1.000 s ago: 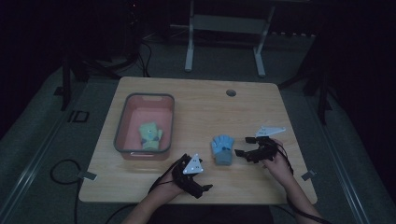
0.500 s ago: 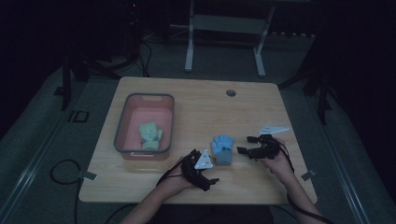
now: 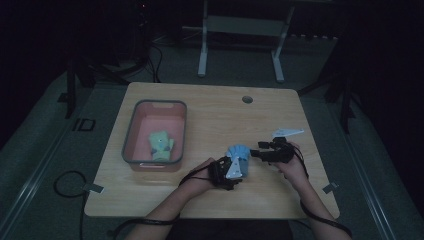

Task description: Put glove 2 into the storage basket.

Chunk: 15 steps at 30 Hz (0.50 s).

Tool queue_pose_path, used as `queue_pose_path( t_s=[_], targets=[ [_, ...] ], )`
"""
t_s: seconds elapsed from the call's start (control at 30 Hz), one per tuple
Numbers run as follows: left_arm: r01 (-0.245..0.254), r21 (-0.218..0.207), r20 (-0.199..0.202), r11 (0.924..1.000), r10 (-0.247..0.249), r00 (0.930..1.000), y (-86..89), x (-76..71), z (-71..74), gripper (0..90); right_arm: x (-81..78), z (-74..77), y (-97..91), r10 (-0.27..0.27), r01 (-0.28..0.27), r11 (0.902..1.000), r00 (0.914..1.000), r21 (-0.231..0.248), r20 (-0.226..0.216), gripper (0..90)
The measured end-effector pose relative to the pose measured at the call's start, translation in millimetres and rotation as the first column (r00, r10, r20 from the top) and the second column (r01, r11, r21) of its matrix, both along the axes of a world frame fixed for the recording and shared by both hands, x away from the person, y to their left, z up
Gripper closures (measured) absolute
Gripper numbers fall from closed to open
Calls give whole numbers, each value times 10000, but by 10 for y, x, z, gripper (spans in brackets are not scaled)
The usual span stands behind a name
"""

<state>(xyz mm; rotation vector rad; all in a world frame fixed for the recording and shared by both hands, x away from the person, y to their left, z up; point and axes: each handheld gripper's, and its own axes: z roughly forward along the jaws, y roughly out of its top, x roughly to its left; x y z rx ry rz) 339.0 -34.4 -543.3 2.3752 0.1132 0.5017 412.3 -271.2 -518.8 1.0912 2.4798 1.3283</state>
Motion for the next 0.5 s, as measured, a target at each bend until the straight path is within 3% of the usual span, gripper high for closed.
queue_pose_path(
  t_s=[0.2, 0.27, 0.33, 0.4, 0.5],
  targets=[
    [163, 488, 387, 9987, -182, 9991, -76, 44, -41, 460, 58, -51, 45, -17, 16, 10000, 9999, -73, -116, 368],
    [193, 560, 323, 9982, -211, 9993, -109, 58, -38, 491, 84, -74, 55, -57, 55, 10000, 9997, -47, -237, 368],
    [168, 638, 203, 9978, -181, 9996, -136, 75, -33, 586, 106, -92, 66, -77, 78, 10000, 9993, 8, -368, 368],
    [139, 419, -145, 9990, -133, 9998, -138, 113, -19, 667, 133, -114, 94, -93, 99, 9999, 9987, 124, -510, 369],
    [188, 278, -347, 9994, -178, 9992, -122, 140, -16, 708, 149, -133, 122, -60, 64, 9999, 9986, 87, -530, 368]
  ],
)
